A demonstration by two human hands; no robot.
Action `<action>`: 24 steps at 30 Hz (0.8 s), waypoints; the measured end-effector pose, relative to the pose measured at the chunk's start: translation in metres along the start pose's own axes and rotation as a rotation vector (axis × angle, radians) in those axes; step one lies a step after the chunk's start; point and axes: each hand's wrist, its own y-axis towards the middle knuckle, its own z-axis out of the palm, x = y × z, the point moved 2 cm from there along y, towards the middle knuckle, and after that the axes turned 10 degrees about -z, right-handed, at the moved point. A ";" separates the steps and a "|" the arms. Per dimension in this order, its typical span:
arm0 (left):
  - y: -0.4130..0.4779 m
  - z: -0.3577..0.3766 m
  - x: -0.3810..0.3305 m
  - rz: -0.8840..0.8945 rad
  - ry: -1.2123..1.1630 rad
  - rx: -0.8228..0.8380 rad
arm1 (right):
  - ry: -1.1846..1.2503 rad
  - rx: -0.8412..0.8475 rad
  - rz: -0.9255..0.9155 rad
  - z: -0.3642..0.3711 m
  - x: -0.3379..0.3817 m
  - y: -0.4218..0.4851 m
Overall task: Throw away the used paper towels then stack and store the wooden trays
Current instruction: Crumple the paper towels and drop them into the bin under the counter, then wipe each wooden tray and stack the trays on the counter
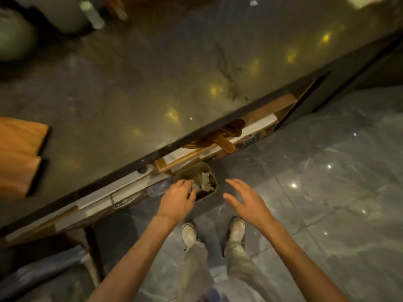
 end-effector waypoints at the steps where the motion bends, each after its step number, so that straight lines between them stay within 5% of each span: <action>1: -0.016 -0.011 -0.005 0.010 -0.002 -0.032 | -0.008 0.004 -0.020 -0.010 0.011 -0.006; 17: -0.142 -0.104 0.096 -0.221 -0.171 -0.555 | -0.215 0.118 -0.471 -0.090 0.176 0.014; 24: -0.156 -0.159 0.170 -0.349 -0.276 -0.584 | -0.184 0.183 -0.591 -0.049 0.283 0.070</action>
